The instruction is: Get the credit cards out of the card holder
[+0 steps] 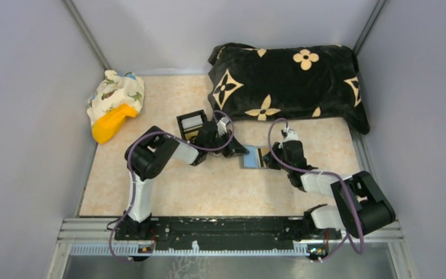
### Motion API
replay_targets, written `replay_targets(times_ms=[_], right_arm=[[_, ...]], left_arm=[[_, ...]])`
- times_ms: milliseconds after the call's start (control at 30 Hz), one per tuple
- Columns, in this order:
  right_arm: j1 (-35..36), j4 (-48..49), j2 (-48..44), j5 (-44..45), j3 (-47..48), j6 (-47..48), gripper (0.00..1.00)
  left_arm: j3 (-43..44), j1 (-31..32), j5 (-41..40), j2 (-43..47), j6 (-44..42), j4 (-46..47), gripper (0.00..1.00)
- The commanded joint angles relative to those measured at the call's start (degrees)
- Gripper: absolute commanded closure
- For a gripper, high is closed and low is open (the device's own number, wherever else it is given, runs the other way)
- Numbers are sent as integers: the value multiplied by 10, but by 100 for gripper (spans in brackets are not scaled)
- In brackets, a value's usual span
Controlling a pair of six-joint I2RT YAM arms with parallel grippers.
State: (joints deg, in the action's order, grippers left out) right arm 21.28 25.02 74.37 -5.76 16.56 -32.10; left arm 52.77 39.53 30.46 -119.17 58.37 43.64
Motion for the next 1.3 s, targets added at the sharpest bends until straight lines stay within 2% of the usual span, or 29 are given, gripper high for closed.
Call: replay_targets(times_ms=[0, 133, 333, 667, 900, 1033, 1133, 1267], right_arm=[[-4, -1, -1, 1, -5, 9, 96], [-4, -18, -33, -3, 0, 16, 96], [-13, -105, -98, 39, 32, 42, 96], [-24, -91, -74, 66, 15, 15, 95], [-32, -112, -95, 109, 5, 1, 93], [-33, -119, -74, 111, 7, 0, 92], [-33, -103, -50, 95, 4, 0, 92], [-32, -92, -14, 64, 6, -2, 92]], left_arm=[[5, -3, 5, 3, -19, -14, 100], [16, 0, 2, -23, -8, -18, 97], [22, 0, 2, -40, -6, -20, 98], [22, -1, -4, -40, -11, -29, 99], [22, -1, -3, -41, -9, -26, 99], [18, -1, 0, -39, -6, -21, 99], [17, -1, 0, -36, -6, -21, 96], [17, 0, 1, -34, -4, -19, 87]])
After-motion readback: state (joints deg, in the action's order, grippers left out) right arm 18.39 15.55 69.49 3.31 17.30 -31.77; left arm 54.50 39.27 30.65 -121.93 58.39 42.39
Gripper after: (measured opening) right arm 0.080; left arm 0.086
